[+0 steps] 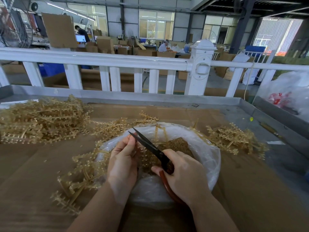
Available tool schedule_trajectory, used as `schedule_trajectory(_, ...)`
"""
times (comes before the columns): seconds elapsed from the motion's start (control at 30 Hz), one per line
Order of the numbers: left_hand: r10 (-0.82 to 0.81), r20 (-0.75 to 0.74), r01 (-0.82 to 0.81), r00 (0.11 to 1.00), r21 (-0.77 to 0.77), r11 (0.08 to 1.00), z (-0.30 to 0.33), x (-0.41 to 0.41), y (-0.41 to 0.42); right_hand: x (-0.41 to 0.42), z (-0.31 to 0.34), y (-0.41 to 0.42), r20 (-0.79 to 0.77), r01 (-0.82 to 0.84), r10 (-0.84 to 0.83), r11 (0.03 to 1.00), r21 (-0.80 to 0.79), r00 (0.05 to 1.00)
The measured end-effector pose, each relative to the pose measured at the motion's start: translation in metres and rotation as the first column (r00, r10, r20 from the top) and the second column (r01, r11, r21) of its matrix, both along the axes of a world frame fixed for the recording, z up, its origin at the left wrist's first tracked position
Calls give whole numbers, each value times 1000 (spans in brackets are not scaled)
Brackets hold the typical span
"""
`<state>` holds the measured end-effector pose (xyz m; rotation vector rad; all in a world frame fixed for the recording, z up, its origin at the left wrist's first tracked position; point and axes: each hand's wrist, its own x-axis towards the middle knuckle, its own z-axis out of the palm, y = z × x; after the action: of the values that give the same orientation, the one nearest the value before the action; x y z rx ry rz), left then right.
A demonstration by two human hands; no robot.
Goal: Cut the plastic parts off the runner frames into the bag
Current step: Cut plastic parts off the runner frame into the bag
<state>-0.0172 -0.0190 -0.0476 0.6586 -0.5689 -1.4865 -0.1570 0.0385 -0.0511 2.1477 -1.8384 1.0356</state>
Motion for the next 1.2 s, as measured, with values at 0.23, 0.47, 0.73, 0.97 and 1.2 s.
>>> schedule_trajectory(0.23,15,76,-12,997,-44,999,1,-2,1,0,0,0,4,-1,1,1000,-5,1000)
schedule_trajectory(0.47,-14,173,30,985,-92,995,-4,-3,0,-1,1,0,24,-35,35,999,-2,999)
schedule_trajectory(0.73,-15,236,45,972,-120,992,-4,-3,0,1,1,-2,42,-28,28,1000,10,999)
schedule_trajectory(0.97,-15,235,36,972,-84,996,-6,-3,-1,1,1,-3,39,-40,39,999,12,998)
schedule_trajectory(1.2,-13,213,30,977,-77,997,-9,-3,-2,2,1,-2,69,-23,25,999,-34,997)
